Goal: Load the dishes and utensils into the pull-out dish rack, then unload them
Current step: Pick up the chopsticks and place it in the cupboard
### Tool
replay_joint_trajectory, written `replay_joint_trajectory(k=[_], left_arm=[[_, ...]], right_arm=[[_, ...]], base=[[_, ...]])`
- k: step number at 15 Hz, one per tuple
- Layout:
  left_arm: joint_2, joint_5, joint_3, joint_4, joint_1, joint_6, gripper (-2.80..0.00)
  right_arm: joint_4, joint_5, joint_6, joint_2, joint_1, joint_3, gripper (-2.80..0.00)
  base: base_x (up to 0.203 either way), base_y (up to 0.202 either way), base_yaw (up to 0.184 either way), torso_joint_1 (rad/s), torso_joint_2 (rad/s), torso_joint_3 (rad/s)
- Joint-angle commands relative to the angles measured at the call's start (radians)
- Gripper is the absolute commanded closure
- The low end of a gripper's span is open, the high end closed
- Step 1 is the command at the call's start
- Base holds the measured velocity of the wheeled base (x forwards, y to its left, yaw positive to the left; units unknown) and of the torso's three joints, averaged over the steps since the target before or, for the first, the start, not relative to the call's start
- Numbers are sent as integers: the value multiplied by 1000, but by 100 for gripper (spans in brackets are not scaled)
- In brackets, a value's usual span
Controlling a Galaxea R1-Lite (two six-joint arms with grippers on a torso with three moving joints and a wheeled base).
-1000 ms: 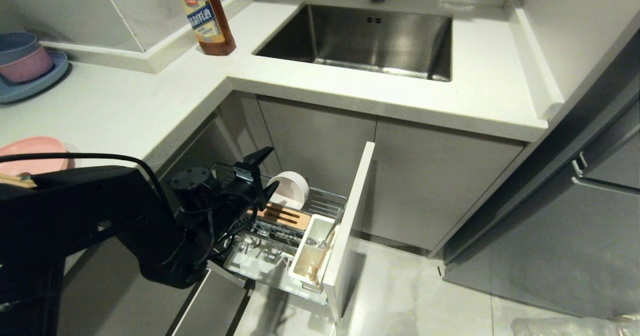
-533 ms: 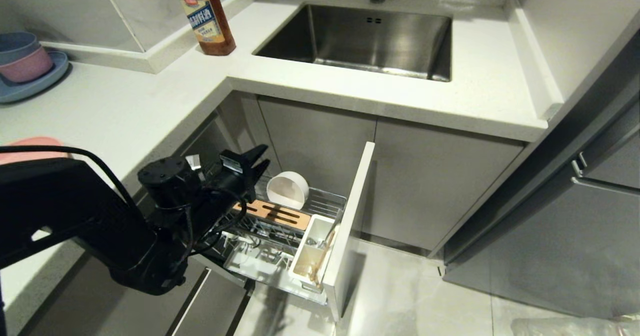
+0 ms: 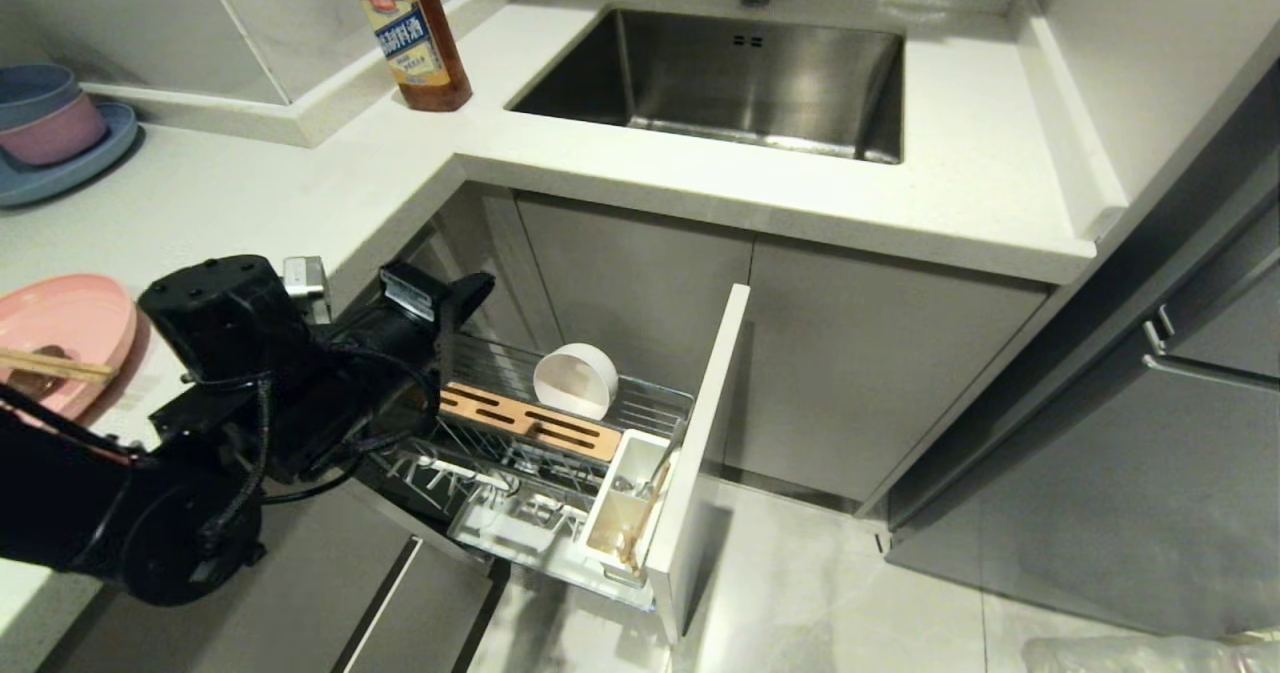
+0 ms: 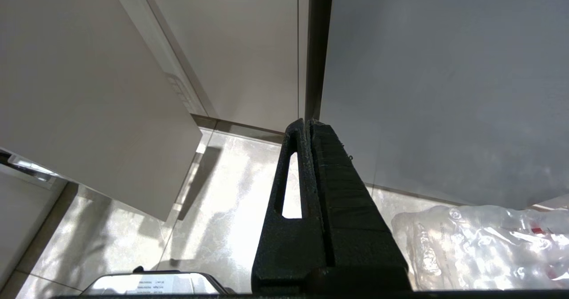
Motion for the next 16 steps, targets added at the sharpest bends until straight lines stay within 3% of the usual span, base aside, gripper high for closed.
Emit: replay_joint_trajectory(k=[1,3,5,8,10,12,14,16], left_arm=[[-122,39,-10,111,-17,77,0],[-194,136,-42,320,-45,203,0],[-276,263,-108,558,-70,274,0],[-382,461,-287,888,-87,377,0],[-441,589,-407,1041,-82,478,0],[-482,652,-484,1147,-7,613,0],[-489,668,-562,1267,124,672,0],[-486,669,-690,1439,244,688,0]], right_arm=[[0,0,0,0,0,2,0],[0,0,0,0,0,3,0],[0,0,0,0,0,3,0],[0,0,0,0,0,3,0],[1,-2,0,0,0,2,0],[0,-1,0,0,0,3,0],[1,-1,0,0,0,3,0],[1,0,0,0,0,2,0]], base=[[0,0,0,0,0,0],[0,0,0,0,0,0],[0,0,0,0,0,0],[0,0,0,0,0,0],[0,0,0,0,0,0],[0,0,0,0,0,0],[0,0,0,0,0,0],[0,0,0,0,0,0]])
